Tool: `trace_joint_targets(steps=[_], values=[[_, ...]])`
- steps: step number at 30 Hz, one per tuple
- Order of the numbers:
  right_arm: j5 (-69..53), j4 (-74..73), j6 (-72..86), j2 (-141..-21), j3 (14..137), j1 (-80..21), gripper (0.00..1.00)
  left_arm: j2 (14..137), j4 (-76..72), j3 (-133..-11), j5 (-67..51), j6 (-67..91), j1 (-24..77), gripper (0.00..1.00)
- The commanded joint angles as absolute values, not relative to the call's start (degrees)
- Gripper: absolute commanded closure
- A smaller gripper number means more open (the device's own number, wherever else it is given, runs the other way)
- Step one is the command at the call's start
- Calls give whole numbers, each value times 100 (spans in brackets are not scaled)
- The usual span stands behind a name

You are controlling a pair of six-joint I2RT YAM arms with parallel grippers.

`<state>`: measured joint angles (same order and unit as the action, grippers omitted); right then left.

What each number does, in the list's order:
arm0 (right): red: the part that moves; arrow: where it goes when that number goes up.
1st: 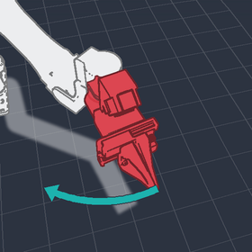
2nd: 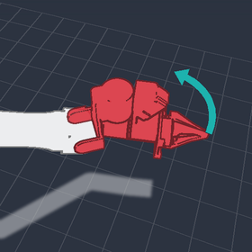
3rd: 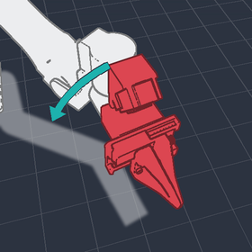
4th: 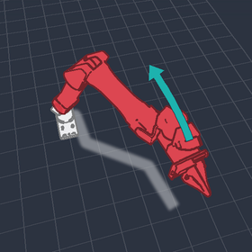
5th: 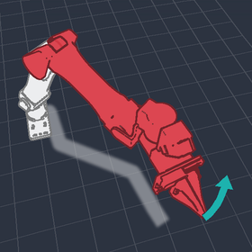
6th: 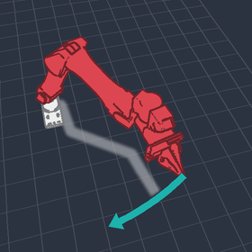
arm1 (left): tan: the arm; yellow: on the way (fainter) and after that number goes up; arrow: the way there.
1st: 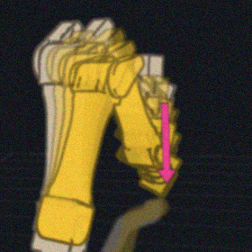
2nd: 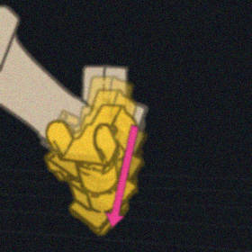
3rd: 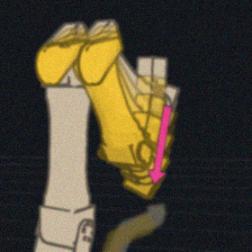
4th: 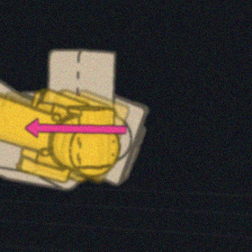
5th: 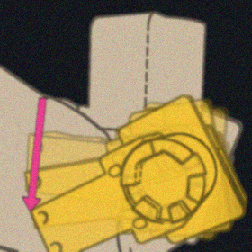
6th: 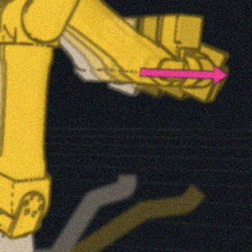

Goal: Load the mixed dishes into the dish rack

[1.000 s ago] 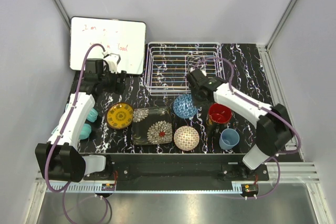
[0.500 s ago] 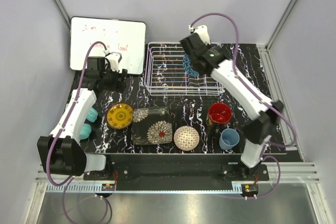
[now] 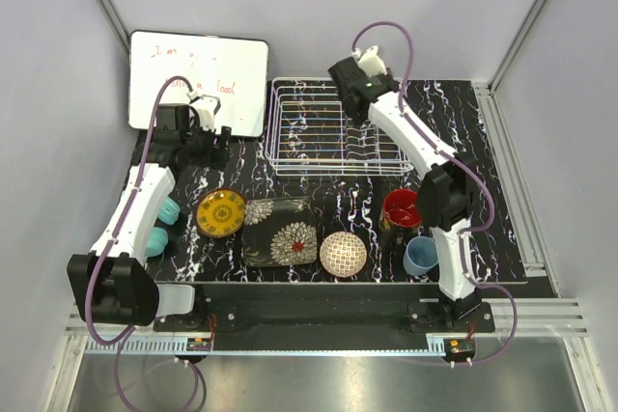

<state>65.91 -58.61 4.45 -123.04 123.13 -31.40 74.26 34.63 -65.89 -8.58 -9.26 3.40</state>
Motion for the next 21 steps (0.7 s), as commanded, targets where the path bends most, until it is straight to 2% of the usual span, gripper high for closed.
trace_joint_targets(steps=[1, 11, 21], values=[[7469, -5529, 369, -12383, 12726, -2742, 100, 7233, 3393, -6618, -835, -949, 308, 18], [8165, -5326, 246, -13965, 13913, -2707, 100, 7111, 3568, -6706, -730, -1002, 290, 18], [8245, -4825, -184, -14326, 13869, -2716, 100, 7119, 3604, -6671, -729, -976, 237, 18]])
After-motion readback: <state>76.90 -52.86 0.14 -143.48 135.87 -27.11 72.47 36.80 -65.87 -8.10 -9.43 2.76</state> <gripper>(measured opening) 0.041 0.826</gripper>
